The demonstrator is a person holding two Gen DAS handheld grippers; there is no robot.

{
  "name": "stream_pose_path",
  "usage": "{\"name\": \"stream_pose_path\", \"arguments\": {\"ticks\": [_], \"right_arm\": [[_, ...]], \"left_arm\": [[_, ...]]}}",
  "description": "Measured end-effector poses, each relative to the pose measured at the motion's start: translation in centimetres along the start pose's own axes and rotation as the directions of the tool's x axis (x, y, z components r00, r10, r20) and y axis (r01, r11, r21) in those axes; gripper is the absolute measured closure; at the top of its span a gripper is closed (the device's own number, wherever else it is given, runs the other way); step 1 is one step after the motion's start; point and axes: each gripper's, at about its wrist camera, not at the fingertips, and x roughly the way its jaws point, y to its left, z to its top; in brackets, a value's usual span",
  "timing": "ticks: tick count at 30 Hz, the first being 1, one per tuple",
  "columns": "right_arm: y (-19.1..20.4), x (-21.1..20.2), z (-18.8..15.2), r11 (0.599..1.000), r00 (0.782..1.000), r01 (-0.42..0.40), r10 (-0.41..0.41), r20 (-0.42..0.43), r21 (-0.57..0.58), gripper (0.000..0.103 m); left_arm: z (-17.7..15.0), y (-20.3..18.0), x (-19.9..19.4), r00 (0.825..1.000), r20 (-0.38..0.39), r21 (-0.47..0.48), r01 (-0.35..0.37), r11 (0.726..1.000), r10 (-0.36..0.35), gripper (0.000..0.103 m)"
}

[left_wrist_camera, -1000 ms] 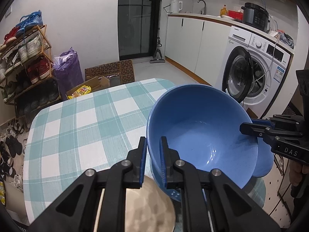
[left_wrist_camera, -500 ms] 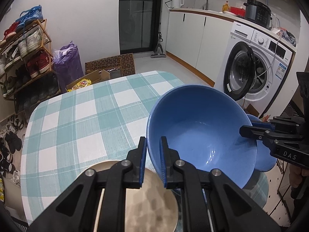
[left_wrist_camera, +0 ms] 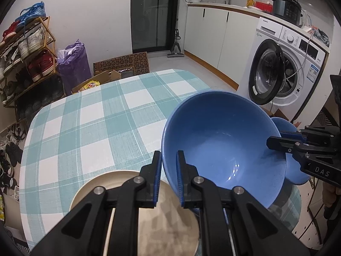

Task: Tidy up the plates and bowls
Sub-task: 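Lower the held blue bowl into the other blue bowl with both grippers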

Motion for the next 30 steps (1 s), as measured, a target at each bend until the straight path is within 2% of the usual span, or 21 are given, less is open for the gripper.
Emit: {"name": "stream_pose_path", "arguments": {"ticks": [16, 30], "right_arm": [[0.6, 1.3, -0.3, 0.997, 0.998, 0.068, -0.068, -0.011, -0.046, 0.087], [0.1, 1.9, -0.8, 0.994, 0.996, 0.086, -0.088, -0.031, -0.066, 0.087]], "left_arm": [[-0.5, -0.1, 1.3, 0.999, -0.026, 0.015, -0.022, 1.000, 0.022, 0.092], [-0.8, -0.5, 1.8, 0.999, -0.046, 0.025, -0.015, 1.000, 0.016, 0.092]]}}
